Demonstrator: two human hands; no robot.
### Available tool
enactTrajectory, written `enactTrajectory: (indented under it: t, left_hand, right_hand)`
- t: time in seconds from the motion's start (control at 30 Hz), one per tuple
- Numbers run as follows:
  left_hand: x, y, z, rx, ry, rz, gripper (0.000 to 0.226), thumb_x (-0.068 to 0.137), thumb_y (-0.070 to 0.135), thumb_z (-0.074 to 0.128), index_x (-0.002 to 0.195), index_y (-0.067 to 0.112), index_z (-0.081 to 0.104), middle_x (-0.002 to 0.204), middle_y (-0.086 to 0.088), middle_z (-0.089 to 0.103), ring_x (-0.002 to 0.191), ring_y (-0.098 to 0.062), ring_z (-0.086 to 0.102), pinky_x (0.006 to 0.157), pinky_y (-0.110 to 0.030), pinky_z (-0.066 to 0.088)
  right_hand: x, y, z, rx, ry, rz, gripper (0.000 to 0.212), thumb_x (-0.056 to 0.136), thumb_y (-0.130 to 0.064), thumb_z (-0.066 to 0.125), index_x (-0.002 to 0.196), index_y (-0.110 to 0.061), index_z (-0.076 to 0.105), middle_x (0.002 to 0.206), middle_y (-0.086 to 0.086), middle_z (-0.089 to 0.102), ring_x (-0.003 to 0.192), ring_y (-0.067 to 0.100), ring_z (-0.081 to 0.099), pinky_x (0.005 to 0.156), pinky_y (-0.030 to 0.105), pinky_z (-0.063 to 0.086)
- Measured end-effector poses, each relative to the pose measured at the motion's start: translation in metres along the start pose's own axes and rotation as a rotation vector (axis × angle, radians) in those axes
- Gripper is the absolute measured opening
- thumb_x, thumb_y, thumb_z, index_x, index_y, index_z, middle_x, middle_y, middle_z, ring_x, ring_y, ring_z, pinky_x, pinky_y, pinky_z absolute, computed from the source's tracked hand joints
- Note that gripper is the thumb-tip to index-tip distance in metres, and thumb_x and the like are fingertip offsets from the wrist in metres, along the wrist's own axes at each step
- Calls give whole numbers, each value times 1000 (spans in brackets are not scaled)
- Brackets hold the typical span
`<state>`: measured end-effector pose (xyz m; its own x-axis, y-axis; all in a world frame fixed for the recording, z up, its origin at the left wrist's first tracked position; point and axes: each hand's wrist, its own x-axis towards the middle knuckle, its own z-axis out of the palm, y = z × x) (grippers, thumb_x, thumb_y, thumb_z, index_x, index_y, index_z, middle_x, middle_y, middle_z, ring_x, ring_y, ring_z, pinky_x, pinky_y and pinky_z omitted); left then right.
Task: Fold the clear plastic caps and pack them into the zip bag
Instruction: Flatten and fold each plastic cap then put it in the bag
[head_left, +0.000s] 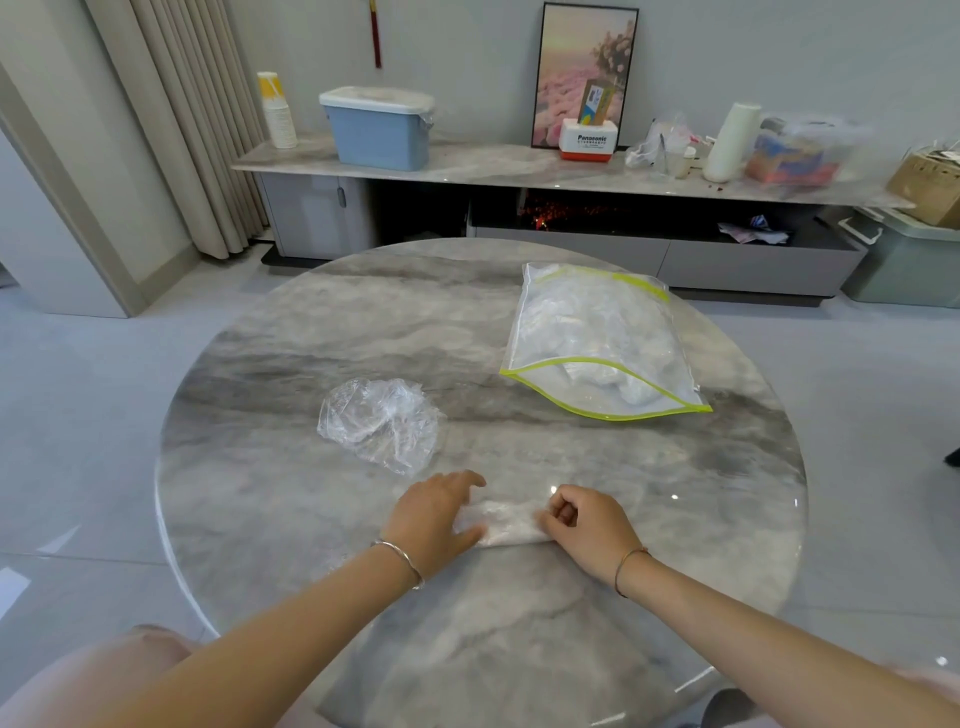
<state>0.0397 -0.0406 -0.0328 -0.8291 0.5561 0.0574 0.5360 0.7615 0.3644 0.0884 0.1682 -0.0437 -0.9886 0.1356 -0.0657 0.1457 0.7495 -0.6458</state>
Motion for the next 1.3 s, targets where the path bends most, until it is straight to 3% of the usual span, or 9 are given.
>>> enactTrajectory:
  t: [0.17,0.3,0.4,0.5,0.7,0.83,1.0,1.13,1.3]
  left_hand:
    - [-3,-7,14,208,24,413,54,78,31,59,129,26,42,124,11,61,108,-8,61,88,-23,50]
    - [-15,-8,23,250,-152,362,55,100,47,13,142,16,33,137,6,52,123,-10,52,98,-30,44]
    - [-19,-11,24,323,-148,309,66,97,57,9,150,18,12,145,6,42,131,-12,43,102,-35,40]
    - [-17,-11,26,296,-184,353,68,94,64,8,147,28,-18,154,4,18,140,-17,18,110,-47,17]
    - [-15,-8,24,374,-162,335,72,94,62,5,146,18,28,150,4,33,138,-21,28,106,-48,29]
    - [-13,-6,22,276,-247,328,89,78,70,-9,150,21,6,157,8,2,143,-16,-9,113,-39,-13]
    - [-15,-3,15,236,-149,369,67,94,61,13,125,22,57,124,9,59,118,-15,54,109,-34,33]
    - [-13,0,10,194,-97,434,64,91,65,22,121,19,56,123,6,57,122,-18,49,108,-37,33]
    - [-13,-4,5,196,-187,434,78,81,66,33,143,19,34,148,2,35,143,-21,17,118,-31,3]
  right_hand:
    - [1,1,1,30,2,-17,24,81,-22,68,72,-30,48,56,-8,51,57,7,49,68,21,34]
    - [-2,0,0,-88,41,-106,23,82,-21,67,90,-25,45,69,-9,47,69,14,51,72,23,35]
    - [-5,-1,-2,-203,119,-270,20,83,-27,60,101,-22,55,94,-8,51,88,11,52,82,25,34]
    - [-12,-5,-5,-250,204,-493,22,81,-37,53,94,-22,63,102,-8,55,96,6,49,87,19,29]
    - [-23,1,-2,-346,142,-721,20,87,-34,52,86,-25,70,99,-11,67,93,6,56,91,19,33]
    - [-26,10,-1,-323,58,-602,23,88,-39,49,99,-29,67,105,-16,66,99,-1,55,97,15,27]
    - [-21,16,-7,-247,-13,-509,34,88,-45,41,110,-30,61,114,-22,60,111,-9,48,113,16,8]
    - [-18,16,-13,-262,-64,-521,36,88,-37,46,121,-26,55,121,-18,55,119,-7,42,114,17,1]
    - [-21,8,-18,-214,34,-579,28,81,-26,51,109,-23,57,108,-14,57,106,2,49,109,13,12]
